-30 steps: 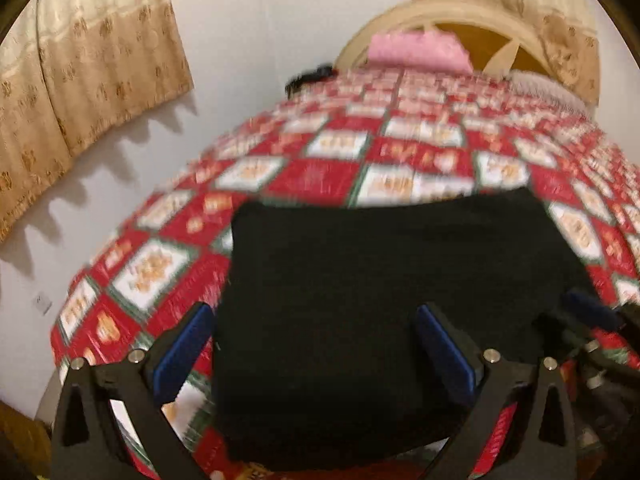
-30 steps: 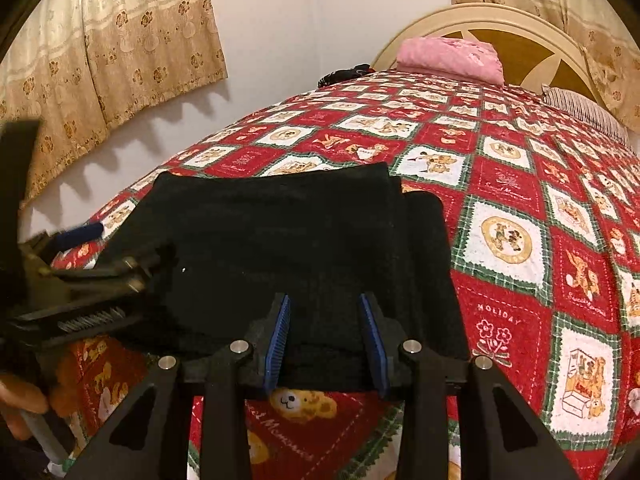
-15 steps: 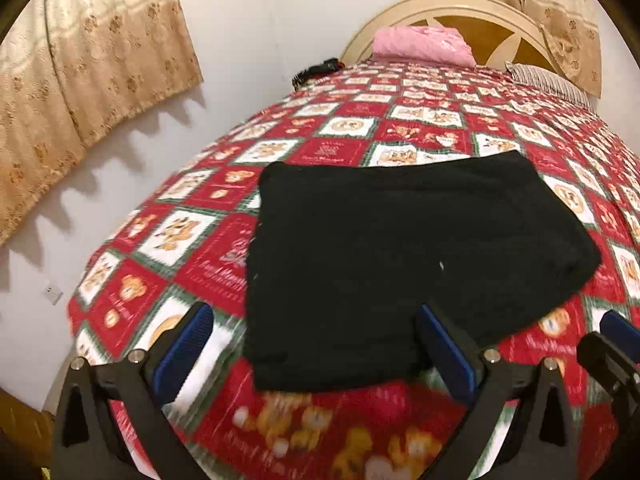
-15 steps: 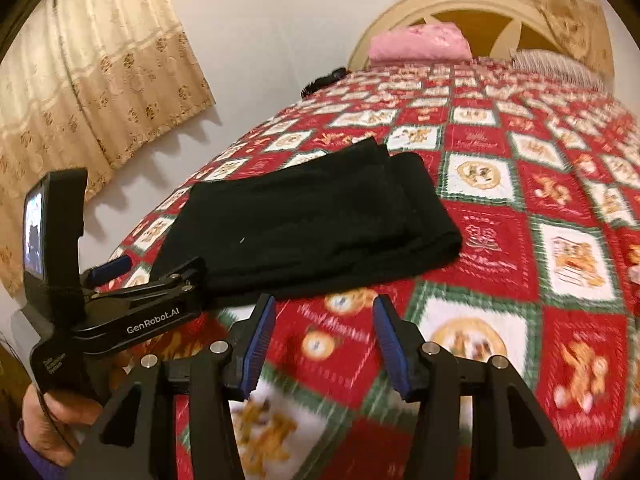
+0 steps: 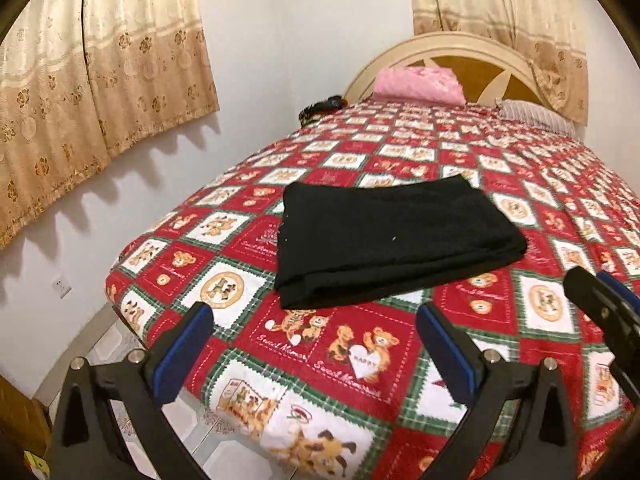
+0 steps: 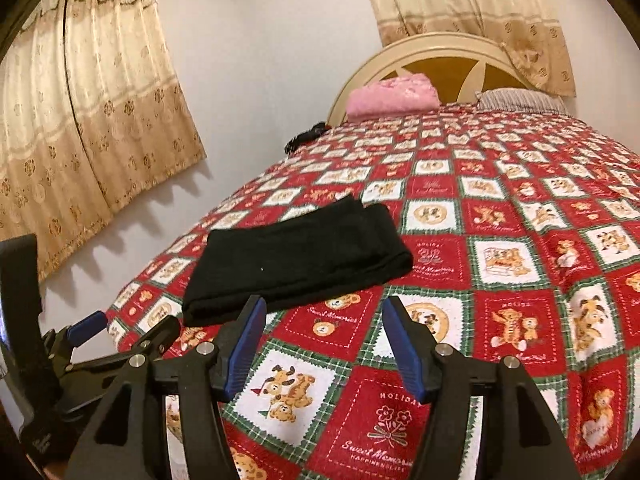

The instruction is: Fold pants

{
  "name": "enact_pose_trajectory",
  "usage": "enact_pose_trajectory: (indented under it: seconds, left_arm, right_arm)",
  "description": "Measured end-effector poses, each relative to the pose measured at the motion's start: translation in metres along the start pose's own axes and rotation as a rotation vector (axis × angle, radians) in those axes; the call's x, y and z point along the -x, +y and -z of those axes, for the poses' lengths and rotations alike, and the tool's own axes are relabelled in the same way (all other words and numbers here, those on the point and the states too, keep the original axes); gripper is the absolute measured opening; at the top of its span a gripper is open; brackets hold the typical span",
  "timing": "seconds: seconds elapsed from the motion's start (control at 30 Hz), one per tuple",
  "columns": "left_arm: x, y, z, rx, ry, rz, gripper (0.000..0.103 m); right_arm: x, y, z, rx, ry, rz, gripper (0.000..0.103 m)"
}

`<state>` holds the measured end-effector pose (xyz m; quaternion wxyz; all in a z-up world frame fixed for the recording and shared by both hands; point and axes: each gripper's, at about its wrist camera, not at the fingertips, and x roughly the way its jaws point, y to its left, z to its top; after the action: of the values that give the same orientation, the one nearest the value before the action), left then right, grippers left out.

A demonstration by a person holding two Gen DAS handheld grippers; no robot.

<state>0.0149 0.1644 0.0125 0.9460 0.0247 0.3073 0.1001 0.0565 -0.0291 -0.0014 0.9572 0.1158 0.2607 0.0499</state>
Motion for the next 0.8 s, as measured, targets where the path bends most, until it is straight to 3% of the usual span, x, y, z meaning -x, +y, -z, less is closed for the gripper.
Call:
enact_pose_trajectory:
  seconds: [0.8]
  left_arm:
    - [0.021, 0.000, 0.008, 0.011, -0.009, 0.011, 0.103]
  right_arm:
    - [0.034, -0.001, -0.003, -0.017, -0.074, 0.015, 0.063]
